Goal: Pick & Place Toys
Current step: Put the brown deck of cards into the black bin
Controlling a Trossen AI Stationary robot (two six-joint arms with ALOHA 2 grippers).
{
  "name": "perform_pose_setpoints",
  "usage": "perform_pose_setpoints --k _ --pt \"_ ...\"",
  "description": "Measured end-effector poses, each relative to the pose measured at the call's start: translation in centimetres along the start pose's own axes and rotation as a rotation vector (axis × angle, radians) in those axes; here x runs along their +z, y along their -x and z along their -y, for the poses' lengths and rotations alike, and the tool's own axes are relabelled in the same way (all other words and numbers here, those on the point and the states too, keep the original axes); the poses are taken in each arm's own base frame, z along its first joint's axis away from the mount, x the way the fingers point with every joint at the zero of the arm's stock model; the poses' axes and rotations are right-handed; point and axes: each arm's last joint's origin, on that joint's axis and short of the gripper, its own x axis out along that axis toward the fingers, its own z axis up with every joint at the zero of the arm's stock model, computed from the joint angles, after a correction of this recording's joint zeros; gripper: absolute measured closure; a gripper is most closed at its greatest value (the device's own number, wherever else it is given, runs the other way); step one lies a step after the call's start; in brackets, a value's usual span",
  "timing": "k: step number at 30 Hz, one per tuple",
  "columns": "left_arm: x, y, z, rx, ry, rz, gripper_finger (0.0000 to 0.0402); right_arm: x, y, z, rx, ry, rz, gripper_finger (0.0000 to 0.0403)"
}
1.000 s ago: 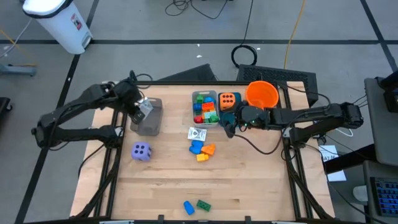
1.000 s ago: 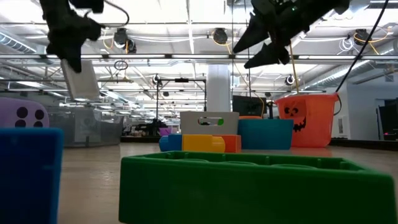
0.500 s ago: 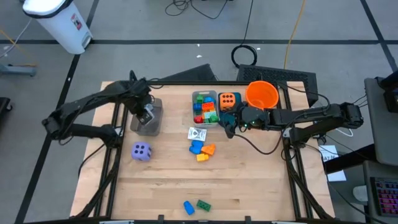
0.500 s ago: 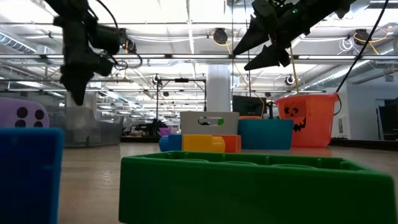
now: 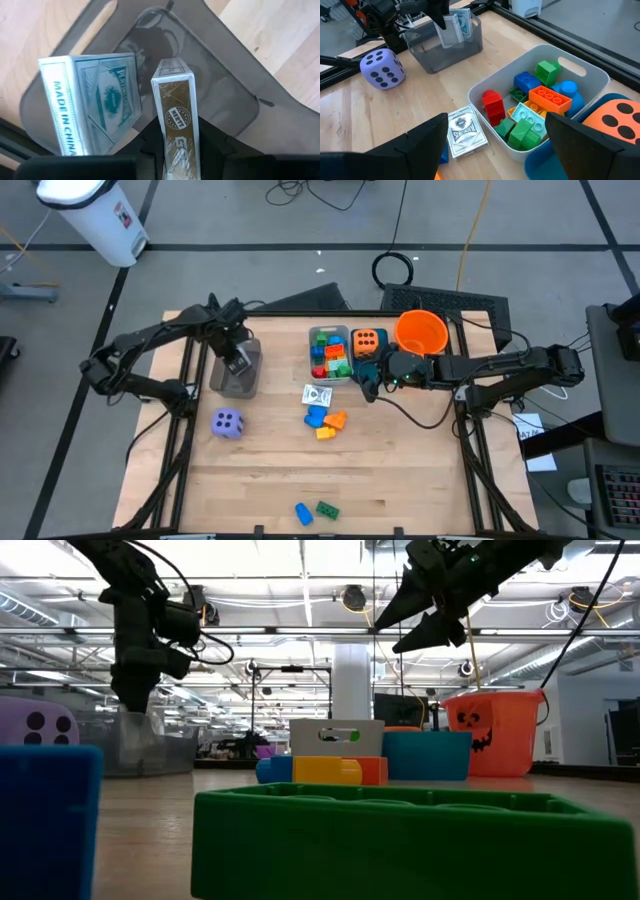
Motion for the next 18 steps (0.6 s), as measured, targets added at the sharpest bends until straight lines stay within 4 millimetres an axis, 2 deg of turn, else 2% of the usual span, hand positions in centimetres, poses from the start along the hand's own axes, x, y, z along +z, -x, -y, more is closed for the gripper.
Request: perform_pose_setpoints --k 8,18 --pt "-0.13 0.11 -0.89 0.028 0.025 0.001 0.0312 0.16 -0.14 0.43 -0.016 -0.004 0.002 0.0080" --pt "-0.10 0.13 -1.06 0.043 0.026 0.005 0.0238 0.15 -0.15 0.45 -0.016 -0.004 0.001 0.0080"
